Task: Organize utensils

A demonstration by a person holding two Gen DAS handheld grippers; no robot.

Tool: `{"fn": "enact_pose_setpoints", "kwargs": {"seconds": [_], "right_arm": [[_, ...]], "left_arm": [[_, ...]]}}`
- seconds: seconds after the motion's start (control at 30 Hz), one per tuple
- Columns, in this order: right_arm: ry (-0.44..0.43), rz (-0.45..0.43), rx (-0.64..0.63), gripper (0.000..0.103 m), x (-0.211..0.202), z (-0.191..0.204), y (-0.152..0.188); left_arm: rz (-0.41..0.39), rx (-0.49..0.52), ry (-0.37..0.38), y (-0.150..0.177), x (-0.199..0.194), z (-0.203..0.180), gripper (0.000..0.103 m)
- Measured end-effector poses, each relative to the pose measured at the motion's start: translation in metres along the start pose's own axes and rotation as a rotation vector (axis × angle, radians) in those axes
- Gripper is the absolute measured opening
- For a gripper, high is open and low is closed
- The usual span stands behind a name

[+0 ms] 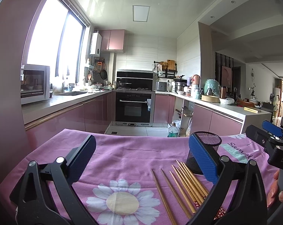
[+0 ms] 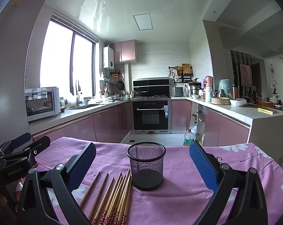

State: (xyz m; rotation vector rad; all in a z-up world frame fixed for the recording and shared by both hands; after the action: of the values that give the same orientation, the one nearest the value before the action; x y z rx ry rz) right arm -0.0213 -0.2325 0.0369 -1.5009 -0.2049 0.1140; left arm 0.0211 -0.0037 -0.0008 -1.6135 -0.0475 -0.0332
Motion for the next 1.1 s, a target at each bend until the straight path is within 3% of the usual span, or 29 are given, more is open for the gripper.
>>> {"fn": "enact_pose_setpoints", "kwargs": {"seconds": [1.1], "right_arm": [[0.002,0.006,0.014,0.096,0.0021,-0.0041,0.0039]], "left_arm": [[0.0,0.001,0.005,0.0005,0.0001,-0.0031,0.097]]}}
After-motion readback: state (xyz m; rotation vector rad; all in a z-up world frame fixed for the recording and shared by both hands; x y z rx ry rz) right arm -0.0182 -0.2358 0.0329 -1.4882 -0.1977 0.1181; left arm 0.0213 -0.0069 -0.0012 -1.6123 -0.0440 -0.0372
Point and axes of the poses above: each gripper's, at about its wrist camera, not at the fingertips, and x roughly the way its jaws point, z to its left, y to its underside, the point moved 3 cm from there along x, roughly the way its jaws point, and after that the axes turned 12 degrees about -z, right-handed, at the moved point
